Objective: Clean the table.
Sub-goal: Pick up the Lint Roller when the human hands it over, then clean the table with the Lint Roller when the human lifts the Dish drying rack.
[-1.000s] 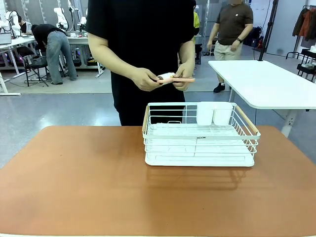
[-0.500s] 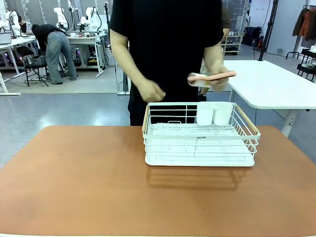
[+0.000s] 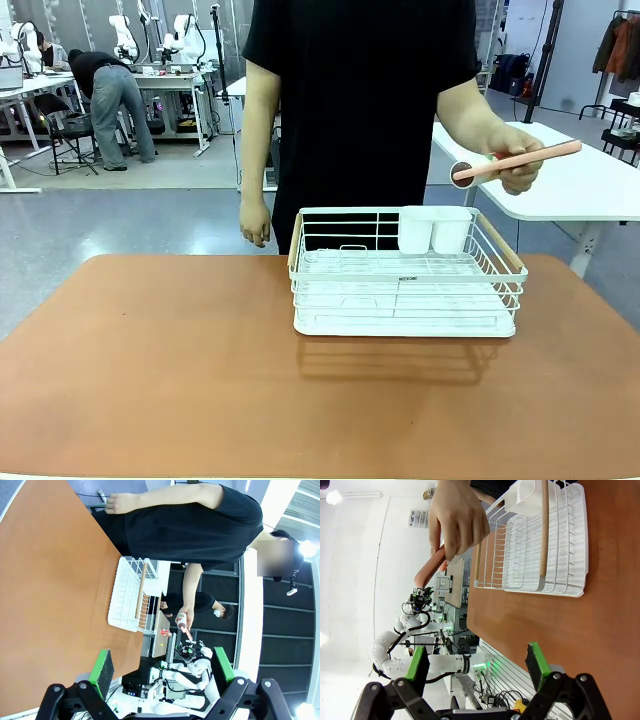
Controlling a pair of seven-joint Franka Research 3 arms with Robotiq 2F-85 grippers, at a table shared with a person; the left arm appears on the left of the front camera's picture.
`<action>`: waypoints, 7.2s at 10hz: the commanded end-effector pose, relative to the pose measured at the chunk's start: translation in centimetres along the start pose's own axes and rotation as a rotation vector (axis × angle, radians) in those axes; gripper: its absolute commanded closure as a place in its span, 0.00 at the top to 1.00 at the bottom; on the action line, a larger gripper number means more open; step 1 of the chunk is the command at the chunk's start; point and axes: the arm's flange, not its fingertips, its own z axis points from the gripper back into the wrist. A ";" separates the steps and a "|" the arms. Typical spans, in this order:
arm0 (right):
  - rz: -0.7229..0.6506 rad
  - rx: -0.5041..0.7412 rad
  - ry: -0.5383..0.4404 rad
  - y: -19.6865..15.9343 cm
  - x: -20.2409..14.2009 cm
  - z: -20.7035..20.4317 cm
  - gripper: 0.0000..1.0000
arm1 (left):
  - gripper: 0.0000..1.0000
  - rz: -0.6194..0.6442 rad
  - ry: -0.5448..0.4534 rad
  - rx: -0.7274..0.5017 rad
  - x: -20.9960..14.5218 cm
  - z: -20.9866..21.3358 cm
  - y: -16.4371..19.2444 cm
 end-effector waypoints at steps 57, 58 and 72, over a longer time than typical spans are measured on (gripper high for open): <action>-0.194 -0.250 -0.323 11.3 0.2 -20.8 0.00 | 1.00 -0.006 0.011 -0.012 -0.3 0.3 0.1; -0.194 -0.250 -0.323 11.3 0.2 -20.8 0.00 | 1.00 -0.006 0.011 -0.012 -0.3 0.3 0.1; 0.270 -0.619 0.155 12.1 8.8 -16.6 0.21 | 1.00 -0.006 0.011 -0.012 -0.3 0.3 0.1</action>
